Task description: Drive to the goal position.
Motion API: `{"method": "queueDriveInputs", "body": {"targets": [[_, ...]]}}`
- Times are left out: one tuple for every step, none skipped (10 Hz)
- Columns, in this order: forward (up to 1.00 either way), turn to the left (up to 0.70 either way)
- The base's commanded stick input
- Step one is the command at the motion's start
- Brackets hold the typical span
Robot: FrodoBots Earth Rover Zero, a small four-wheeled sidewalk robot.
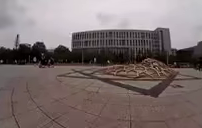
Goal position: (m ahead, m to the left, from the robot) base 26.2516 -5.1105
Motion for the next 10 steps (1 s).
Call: {"method": "queueDriveInputs", "body": {"targets": [[0.55,0.01],[0.55,0.01],[0.55,0.01],[0.55,0.01],[0.55,0.01],[0.55,0.01],[0.55,0.01],[0.55,0.01],[0.55,0.02],[0.55,0.14]]}}
